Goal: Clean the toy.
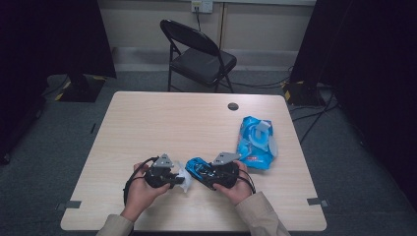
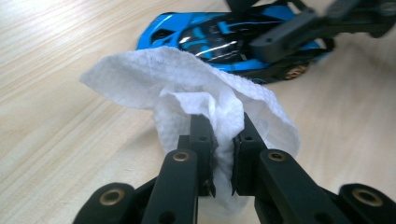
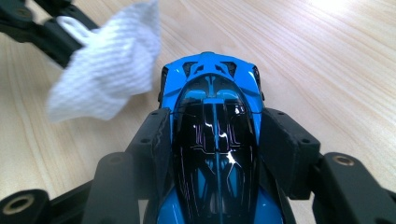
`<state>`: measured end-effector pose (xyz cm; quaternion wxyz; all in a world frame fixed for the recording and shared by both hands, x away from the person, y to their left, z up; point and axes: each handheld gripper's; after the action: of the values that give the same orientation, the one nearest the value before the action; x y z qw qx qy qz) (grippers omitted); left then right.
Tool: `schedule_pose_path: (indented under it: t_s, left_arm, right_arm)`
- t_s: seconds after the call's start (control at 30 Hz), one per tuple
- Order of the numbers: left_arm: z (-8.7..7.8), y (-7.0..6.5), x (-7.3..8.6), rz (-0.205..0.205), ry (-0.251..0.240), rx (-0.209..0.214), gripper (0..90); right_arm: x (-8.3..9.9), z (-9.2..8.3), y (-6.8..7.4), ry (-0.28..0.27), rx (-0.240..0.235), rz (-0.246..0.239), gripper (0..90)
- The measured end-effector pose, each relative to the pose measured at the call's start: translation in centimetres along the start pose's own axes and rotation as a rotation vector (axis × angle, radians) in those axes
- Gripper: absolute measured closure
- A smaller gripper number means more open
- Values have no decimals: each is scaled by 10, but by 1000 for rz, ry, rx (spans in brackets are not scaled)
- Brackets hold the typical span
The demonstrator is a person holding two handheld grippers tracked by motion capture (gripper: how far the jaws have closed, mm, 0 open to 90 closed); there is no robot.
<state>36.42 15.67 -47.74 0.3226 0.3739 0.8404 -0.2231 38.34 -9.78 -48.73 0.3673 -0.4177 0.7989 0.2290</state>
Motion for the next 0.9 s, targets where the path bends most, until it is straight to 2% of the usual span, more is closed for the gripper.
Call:
schedule_pose_path:
  t_s: [0.1,0.2,0.7,0.9]
  left_arm:
    - [11,6,2,-10,14,-31,818]
    - [21,7,2,-12,28,-39,818]
    - [29,3,-6,-2,41,-42,817]
    - [30,-2,-8,17,46,-52,818]
  right_arm:
    - [0,0,0,0,0,-2,447]
    - [0,0,0,-1,0,-1,447]
    - [0,0,0,-2,-2,0,447]
    - [0,0,0,-2,-3,0,447]
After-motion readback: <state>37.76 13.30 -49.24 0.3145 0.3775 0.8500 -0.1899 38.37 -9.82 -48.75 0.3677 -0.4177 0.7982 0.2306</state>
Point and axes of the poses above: each handheld gripper's, and its own axes: z roughly forward along the jaws, x roughly out of its underside, y roughly to its left, and after that the axes turned 3 degrees about -x, right-handed
